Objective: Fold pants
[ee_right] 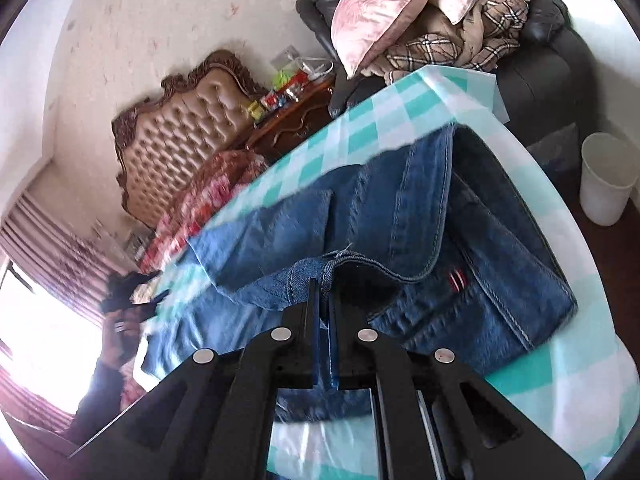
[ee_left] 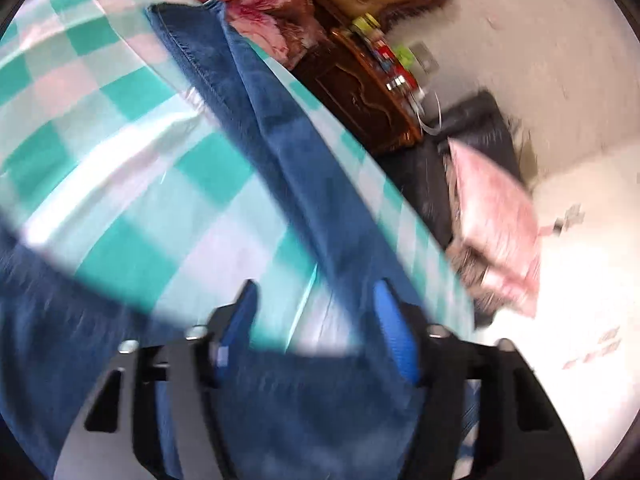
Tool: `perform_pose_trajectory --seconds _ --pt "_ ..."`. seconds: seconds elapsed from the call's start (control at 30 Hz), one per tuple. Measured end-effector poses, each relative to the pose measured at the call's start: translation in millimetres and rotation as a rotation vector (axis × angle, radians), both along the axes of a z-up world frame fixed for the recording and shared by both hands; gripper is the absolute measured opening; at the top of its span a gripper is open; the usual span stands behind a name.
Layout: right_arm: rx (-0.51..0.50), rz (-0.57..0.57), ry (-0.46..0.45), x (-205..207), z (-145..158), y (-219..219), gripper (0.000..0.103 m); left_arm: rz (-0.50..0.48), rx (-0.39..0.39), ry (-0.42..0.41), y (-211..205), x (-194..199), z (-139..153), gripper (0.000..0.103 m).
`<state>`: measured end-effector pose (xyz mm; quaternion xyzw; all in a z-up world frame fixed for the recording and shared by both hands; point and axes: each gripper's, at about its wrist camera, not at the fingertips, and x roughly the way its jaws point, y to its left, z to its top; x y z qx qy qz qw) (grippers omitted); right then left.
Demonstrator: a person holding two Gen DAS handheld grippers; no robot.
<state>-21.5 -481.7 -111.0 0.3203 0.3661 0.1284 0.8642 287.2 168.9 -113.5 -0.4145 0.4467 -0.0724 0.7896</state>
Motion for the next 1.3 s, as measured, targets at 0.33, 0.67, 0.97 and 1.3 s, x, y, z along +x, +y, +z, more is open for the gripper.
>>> perform_pose_trajectory --seconds 0.33,0.67,0.97,1.3 --pt "0.051 -0.027 -0.017 15 5 -13 0.005 0.133 -0.068 0.076 59 127 -38 0.034" --pt "0.002 -0.047 0.030 28 3 -13 0.005 0.151 -0.055 0.146 86 197 -69 0.029" --pt "-0.047 -0.047 0.053 35 27 -29 0.005 0.128 -0.041 -0.008 102 130 20 0.001" --pt "-0.033 -0.171 0.313 -4 -28 -84 0.022 0.172 -0.048 -0.012 100 -176 -4 0.001"
